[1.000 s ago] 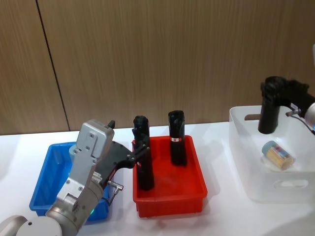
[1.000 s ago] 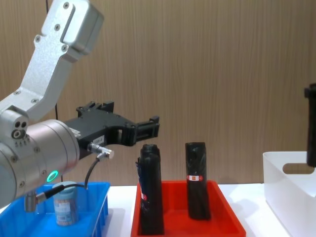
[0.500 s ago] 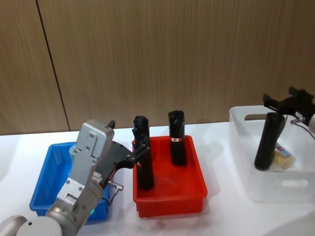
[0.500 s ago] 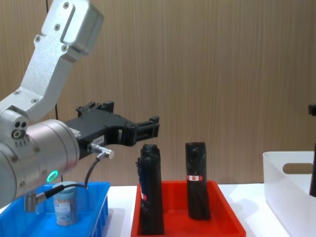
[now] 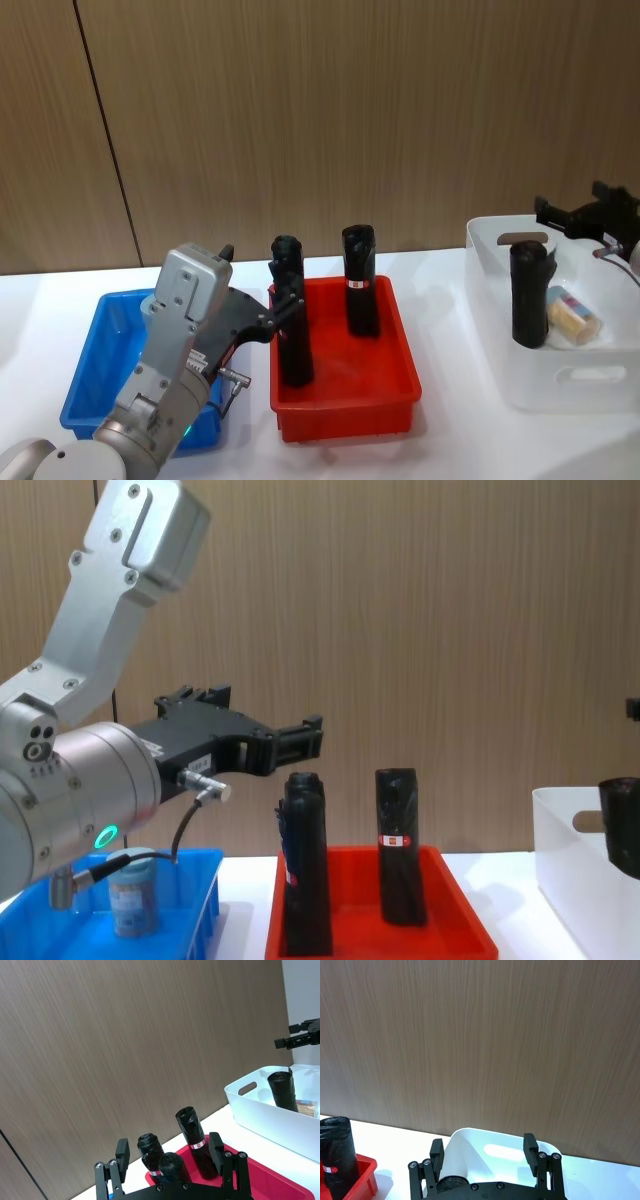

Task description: Pick the cotton swabs from the blue box and place them into the white box.

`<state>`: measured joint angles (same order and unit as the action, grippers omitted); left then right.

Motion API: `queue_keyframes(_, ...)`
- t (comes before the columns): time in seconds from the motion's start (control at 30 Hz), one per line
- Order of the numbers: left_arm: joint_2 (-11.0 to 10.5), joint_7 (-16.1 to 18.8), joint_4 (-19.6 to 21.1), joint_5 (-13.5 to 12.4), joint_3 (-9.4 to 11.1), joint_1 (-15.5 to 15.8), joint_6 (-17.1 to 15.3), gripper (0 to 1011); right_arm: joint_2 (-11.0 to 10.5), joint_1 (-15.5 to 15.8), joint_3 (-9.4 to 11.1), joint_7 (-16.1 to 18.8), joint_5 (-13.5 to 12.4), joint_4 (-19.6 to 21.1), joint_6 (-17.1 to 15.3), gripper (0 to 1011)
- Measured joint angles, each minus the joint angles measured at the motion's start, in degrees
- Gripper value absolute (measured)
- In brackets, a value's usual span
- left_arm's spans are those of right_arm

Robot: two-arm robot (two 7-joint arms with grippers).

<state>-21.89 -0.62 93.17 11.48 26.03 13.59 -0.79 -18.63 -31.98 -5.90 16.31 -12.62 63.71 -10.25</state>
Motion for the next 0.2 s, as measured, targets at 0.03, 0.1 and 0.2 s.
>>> queue_keyframes(0.03,0.0,0.0,0.0,0.0,0.0,0.0,0.0,1004,0.0,0.0,0.0,0.0,0.0,0.0,0.0,1002)
queue_keyframes(0.1,0.0,0.0,0.0,0.0,0.0,0.0,0.0,1004,0.0,0.1,0.0,0.0,-0.1,0.1,0.0,1002)
queue_keyframes(0.2,0.0,0.0,0.0,0.0,0.0,0.0,0.0,1004,0.0,0.2,0.0,0.1,-0.1,0.2,-0.1,1002)
